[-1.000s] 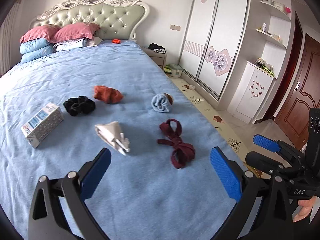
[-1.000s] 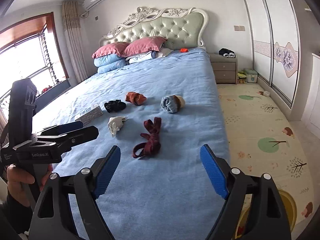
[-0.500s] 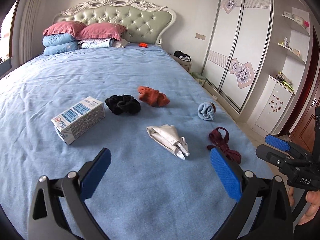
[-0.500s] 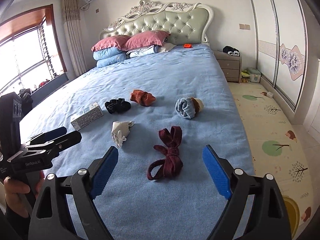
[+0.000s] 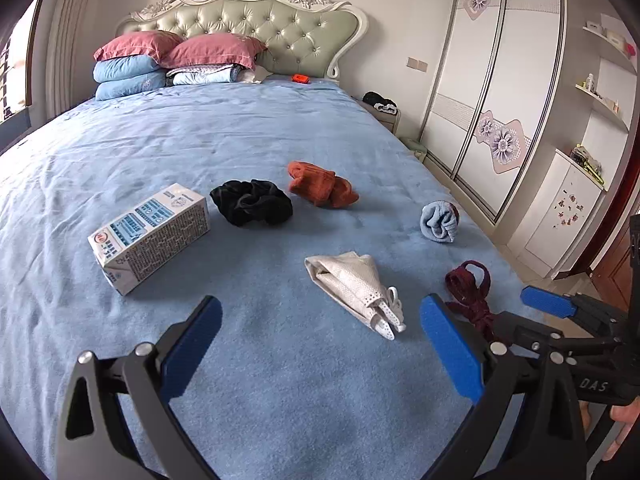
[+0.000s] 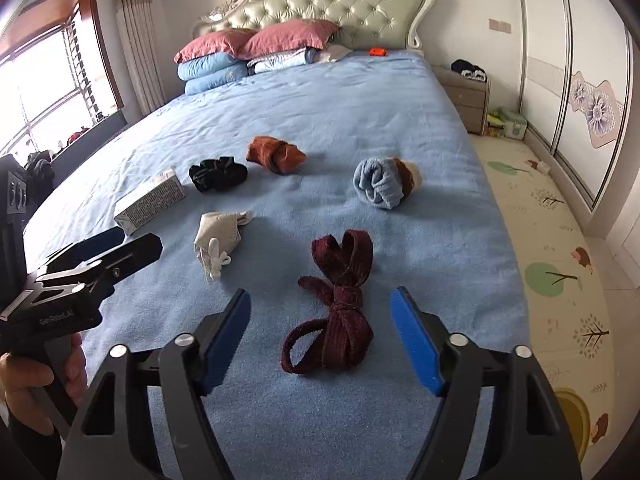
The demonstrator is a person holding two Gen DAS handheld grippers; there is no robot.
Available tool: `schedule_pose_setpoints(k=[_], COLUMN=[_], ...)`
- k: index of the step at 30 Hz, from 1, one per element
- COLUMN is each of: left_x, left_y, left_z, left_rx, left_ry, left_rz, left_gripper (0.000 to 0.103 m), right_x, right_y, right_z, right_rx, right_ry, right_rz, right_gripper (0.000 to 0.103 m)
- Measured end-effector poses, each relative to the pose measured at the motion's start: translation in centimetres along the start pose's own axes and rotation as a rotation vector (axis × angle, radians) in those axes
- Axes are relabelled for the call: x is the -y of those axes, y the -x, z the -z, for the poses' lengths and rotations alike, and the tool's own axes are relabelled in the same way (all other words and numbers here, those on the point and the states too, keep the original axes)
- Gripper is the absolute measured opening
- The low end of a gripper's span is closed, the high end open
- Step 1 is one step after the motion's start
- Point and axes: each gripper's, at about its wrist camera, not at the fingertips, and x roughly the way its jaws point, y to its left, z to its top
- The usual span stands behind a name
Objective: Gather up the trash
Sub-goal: 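Grasp the dark red ribbon with the right gripper while the left gripper grasps the white tissue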
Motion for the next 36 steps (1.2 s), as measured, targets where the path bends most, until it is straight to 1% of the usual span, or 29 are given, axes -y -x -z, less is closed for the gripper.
schedule_pose_setpoints(k=[1, 2, 5, 7, 8, 11, 14, 17, 19, 22, 23, 24, 25, 26, 27, 28, 29, 32, 34, 36], left_x=[0.1, 0.2, 0.7, 1.1, 1.3, 1.6, 1.9, 2.1, 2.2, 2.4, 2.6, 2.7, 3.0, 3.3, 3.6, 3.8, 3.9, 4.6, 5.7, 6.8], left_y=[-0.1, -0.3, -0.8, -1.1, -1.3, -2.0, -3.0, -4.7, -5.7, -6.7, -7.1, -7.5, -7.9, -8.2, -8.3, -8.0, -7.7, -6.2, -5.1, -4.0], left_z=[0.0, -0.1, -0.3, -0.4, -0.5, -0.6, -0.8, -1.2, -1.5, -1.9, -1.9, -1.8, -1.6, -1.5, -1.4, -1.3, -1.4, -1.3, -1.0, -0.8], left_rx=[-0.002, -0.007, -0.020, -0.024, -0.029, -0.040, -0.061, -0.099, -0.119, -0.130, -0.148, -0.166, -0.187, -0.202, -0.205, -0.196, -0.187, -0.169, -0.154, -0.140], left_ry=[0.000, -0.002, -0.013, -0.022, -0.026, -0.030, -0.029, -0.024, -0.020, -0.019, -0.024, -0.033, -0.050, -0.063, -0.073, -0.082, -0.082, -0.077, -0.117, -0.135], left_rz=[-0.002, -0.005, -0.017, -0.026, -0.030, -0.049, -0.070, -0.089, -0.099, -0.133, -0.136, -0.129, -0.118, -0.108, -0.114, -0.127, -0.120, -0.065, -0.048, -0.023], left_gripper=[0.099, 0.099, 0.099, 0.099, 0.099, 0.099, 0.099, 0.099, 0.097, 0.081, 0.072, 0.068, 0.057, 0.043, 0.042, 0.037, 0.033, 0.032, 0.032, 0.032], right_x=[0.1, 0.2, 0.6, 0.6, 0.6, 0.6, 0.9, 1.4, 1.7, 1.9, 1.9, 1.7, 1.6, 1.4, 1.3, 1.2, 1.1, 1.1, 1.2, 1.4], right_y=[-0.8, -1.5, -3.0, -3.7, -3.7, -2.6, -1.0, 0.2, 0.6, 1.3, 1.7, 2.0, 2.4, 2.8, 3.1, 3.5, 3.9, 5.3, 6.4, 7.4], right_z=[-0.1, -0.2, -0.2, -0.1, 0.0, 0.1, -0.2, -0.6, -0.8, -0.7, -0.6, -0.6, -0.4, -0.4, -0.3, -0.3, -0.2, 0.0, 0.2, 0.5], right_rx=[-0.032, -0.057, -0.102, -0.122, -0.119, -0.065, -0.006, 0.027, 0.030, 0.041, 0.051, 0.060, 0.070, 0.076, 0.082, 0.090, 0.097, 0.127, 0.148, 0.168], right_ry=[-0.001, -0.003, -0.018, -0.013, -0.004, 0.003, -0.001, -0.031, -0.051, -0.069, -0.064, -0.059, -0.055, -0.050, -0.045, -0.041, -0.036, -0.031, -0.027, -0.023], right_rz=[0.003, 0.012, 0.029, 0.030, 0.044, 0.012, 0.009, -0.028, -0.062, -0.093, -0.096, -0.097, -0.099, -0.104, -0.108, -0.112, -0.113, -0.124, -0.127, -0.126], right_gripper=[0.055, 0.051, 0.047, 0.027, 0.023, 0.021, 0.021, 0.021, 0.021, 0.021, 0.021, 0.021, 0.021, 0.021, 0.021, 0.021, 0.021, 0.021, 0.021, 0.021])
